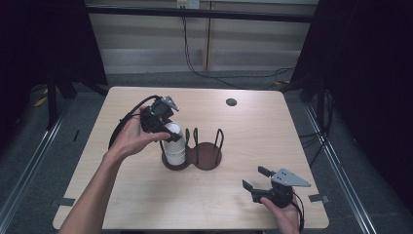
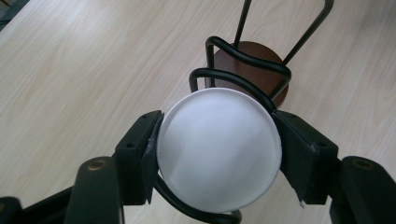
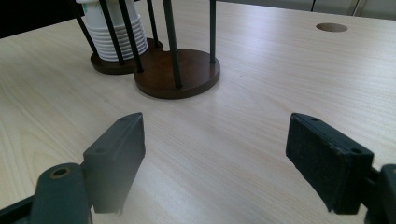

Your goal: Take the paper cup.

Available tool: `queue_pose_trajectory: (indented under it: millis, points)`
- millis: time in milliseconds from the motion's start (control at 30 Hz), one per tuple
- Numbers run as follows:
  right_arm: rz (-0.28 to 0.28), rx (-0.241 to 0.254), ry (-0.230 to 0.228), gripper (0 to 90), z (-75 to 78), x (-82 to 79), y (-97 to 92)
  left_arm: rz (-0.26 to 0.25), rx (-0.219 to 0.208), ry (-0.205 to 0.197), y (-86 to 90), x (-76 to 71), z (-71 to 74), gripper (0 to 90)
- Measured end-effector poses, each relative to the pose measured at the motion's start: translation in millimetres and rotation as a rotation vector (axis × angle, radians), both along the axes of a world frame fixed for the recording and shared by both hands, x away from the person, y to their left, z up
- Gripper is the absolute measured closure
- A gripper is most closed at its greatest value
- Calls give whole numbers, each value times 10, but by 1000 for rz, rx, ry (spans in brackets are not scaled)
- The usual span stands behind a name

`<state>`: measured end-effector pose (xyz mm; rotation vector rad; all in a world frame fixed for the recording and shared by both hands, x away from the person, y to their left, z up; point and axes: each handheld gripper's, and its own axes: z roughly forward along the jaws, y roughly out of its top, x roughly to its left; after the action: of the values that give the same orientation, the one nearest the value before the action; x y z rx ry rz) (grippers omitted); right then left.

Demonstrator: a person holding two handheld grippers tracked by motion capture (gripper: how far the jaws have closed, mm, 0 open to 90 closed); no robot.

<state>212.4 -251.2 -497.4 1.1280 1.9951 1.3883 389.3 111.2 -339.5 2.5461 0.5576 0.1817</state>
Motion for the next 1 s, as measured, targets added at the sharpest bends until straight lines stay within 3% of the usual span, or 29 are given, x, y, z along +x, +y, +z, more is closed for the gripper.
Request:
queue_pose_trajectory:
  millis: [467,1000]
  points:
    - [2,2,0,192,1,0,5,-8,-19,-8,38,-28,84,363]
    - [1,1,0,188,-1,1,11,7,-91,-20,140,-60,183,364]
